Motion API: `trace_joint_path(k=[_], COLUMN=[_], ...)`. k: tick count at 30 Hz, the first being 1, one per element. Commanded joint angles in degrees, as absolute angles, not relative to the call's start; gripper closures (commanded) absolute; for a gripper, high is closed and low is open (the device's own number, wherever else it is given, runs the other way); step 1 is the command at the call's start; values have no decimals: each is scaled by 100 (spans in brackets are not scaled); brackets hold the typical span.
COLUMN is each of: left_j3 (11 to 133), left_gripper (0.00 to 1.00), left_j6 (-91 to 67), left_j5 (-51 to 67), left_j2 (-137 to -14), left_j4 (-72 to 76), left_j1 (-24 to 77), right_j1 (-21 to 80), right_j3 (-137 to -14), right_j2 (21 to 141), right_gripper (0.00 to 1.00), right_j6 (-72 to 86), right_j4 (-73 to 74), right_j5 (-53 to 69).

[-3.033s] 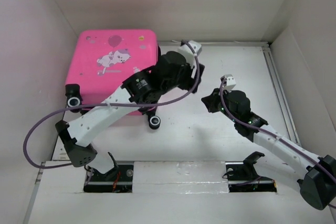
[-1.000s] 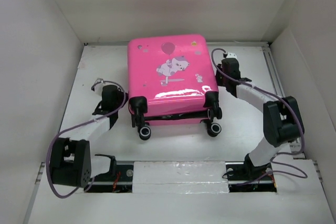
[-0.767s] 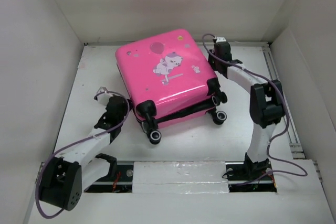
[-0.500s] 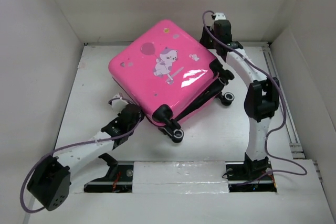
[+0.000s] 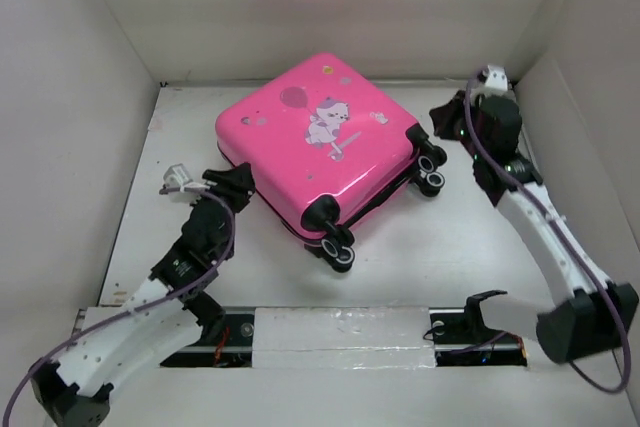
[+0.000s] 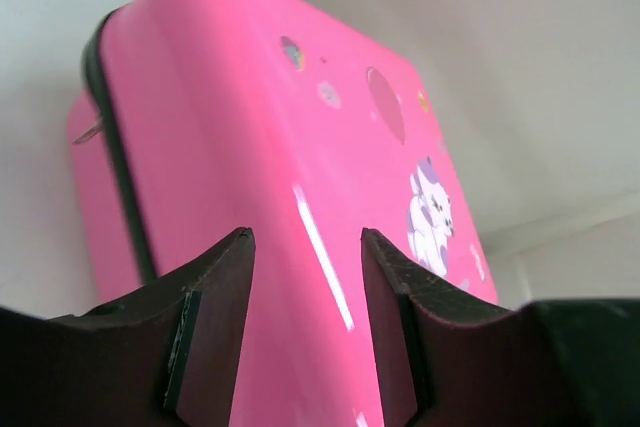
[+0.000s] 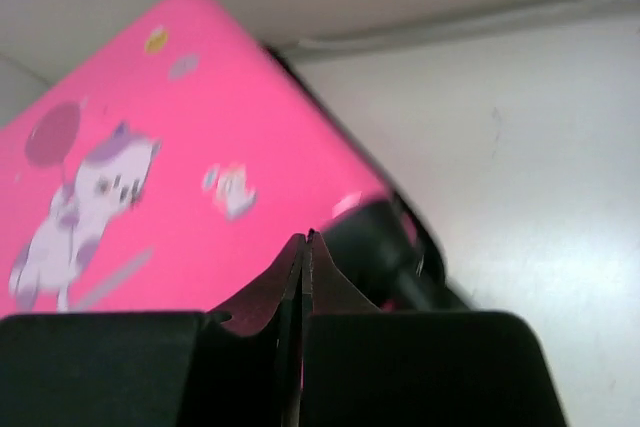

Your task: Pack the luggage

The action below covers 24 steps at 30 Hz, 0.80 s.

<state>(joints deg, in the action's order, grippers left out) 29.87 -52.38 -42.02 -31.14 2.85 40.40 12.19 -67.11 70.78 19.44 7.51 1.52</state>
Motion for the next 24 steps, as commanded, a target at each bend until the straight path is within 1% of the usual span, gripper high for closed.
trace_joint_path(k=[1,2,3,5,6,7,8,9,10,11,12,13,14,15,16,17,19,21,24], left_j3=[3549,3873,4607,5261,5891,6245,6649,7062,7971,8494,8978,9835,10287,10649,10913,11273,11277,10917,10365], left_gripper=[57,57,57,57,57,56,56,56,56,56,56,56,56,56,56,56,56,56,56], left_j6=[-4432,-4430,-4499,-4421,-4517,-4518,-4596,-4597,-4405,-4342,-4203,-4001,-3947,-3946,-3859,-3858,-3858,-3806,-3806], left_j5=[-4412,-4142,-3826,-3202,-2442,-1982,-1682,-1348,-1258,-1257,-1257,-813,-730,-642,-50,78,218,290,605], left_j2=[-4303,-5090,-5463,-6140,-6770,-7098,-7423,-8114,-8486,-8873,-9242,-9925,-10288,-10605,-11148,-11379,-11679,-11812,-11874], left_j4=[1914,1916,1803,1951,1951,2056,1839,1663,1513,737,399,187,-520,-823,-957,-1097,-1389,-1310,-1134], left_j1=[3974,3694,3491,3078,2606,2332,2085,1709,1548,1399,1241,926,784,643,337,221,62,-61,-62], right_j1=[1695,1801,1967,2109,2222,2224,2302,2303,2303,2303,2303,2303,2303,2303,2303,2303,2303,2303,2303], right_j3=[-5478,-5275,-4952,-4633,-4467,-4143,-3957,-3755,-3448,-3367,-3305,-3305,-3244,-3295,-3348,-3470,-3533,-3656,-4058], right_j2=[5999,5820,5662,5224,5082,4932,4678,4589,4588,4588,4692,4789,4894,5139,5246,5334,5518,5668,6221], right_gripper=[100,100,100,100,100,100,100,100,100,100,100,100,100,100,100,100,100,100,100], right_j6=[2364,2425,2426,2426,2426,2478,2583,2636,2637,2637,2715,2716,2768,2769,2769,2769,2769,2769,2769], right_j4=[-53,26,131,420,509,623,676,572,493,492,423,344,343,282,281,281,2,-122,-387], right_j5=[-245,-368,-526,-659,-798,-896,-992,-1063,-985,-984,-915,-914,-914,-836,-765,-599,-475,-475,-299])
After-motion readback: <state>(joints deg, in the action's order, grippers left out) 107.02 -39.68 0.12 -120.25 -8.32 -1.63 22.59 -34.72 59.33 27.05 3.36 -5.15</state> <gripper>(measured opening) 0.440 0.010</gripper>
